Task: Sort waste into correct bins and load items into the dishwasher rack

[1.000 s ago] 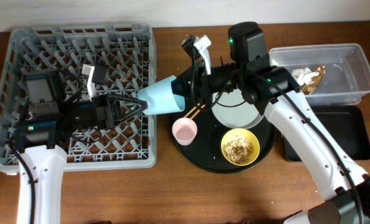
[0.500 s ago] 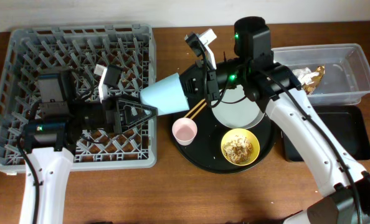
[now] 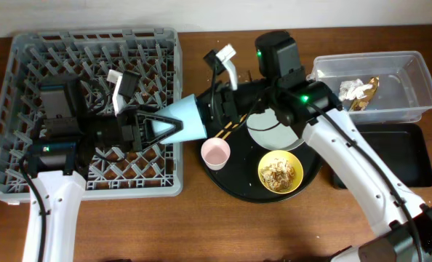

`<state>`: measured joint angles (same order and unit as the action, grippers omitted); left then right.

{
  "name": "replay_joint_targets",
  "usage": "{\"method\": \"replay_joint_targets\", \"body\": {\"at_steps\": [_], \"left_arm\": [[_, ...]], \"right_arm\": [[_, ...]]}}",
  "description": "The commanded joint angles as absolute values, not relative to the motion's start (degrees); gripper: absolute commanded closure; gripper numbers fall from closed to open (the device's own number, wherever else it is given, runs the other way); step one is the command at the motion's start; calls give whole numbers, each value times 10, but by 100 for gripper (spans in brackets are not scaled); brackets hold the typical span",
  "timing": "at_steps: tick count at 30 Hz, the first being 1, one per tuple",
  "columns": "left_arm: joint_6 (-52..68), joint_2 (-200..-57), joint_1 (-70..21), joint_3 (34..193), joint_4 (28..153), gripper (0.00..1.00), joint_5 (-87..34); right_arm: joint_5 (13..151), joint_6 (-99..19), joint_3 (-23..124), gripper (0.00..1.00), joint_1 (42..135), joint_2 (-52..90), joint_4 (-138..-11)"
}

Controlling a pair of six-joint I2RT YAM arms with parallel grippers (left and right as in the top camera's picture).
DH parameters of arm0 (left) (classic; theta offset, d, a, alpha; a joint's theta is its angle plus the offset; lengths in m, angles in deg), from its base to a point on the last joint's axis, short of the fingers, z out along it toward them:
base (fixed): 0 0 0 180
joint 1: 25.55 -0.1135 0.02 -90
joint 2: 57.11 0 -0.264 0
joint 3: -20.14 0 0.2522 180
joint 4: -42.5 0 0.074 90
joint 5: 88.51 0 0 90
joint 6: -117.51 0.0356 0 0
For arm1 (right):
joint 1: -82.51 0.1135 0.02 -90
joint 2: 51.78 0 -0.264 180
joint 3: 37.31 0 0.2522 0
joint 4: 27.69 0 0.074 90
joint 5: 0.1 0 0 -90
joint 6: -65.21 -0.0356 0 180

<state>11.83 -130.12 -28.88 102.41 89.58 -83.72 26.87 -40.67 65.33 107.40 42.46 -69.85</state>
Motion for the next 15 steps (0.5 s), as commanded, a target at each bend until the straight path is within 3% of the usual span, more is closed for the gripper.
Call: {"method": "replay_joint_targets", "body": {"at_steps": [1, 7, 10, 15], "left_arm": [[117, -1297, -303, 1031, 906, 41, -742], [117, -1297, -442, 1057, 1137, 43, -300], [70, -1302, -489, 1063, 1178, 42, -34], [31, -1382, -502, 1063, 1156, 42, 8]], "right_arm": [[288, -403, 654, 4, 1000, 392, -723], [627, -403, 654, 2, 960, 373, -1030], [666, -402, 654, 1, 960, 373, -1072], [666, -401, 654, 2, 960, 374, -1085]]}}
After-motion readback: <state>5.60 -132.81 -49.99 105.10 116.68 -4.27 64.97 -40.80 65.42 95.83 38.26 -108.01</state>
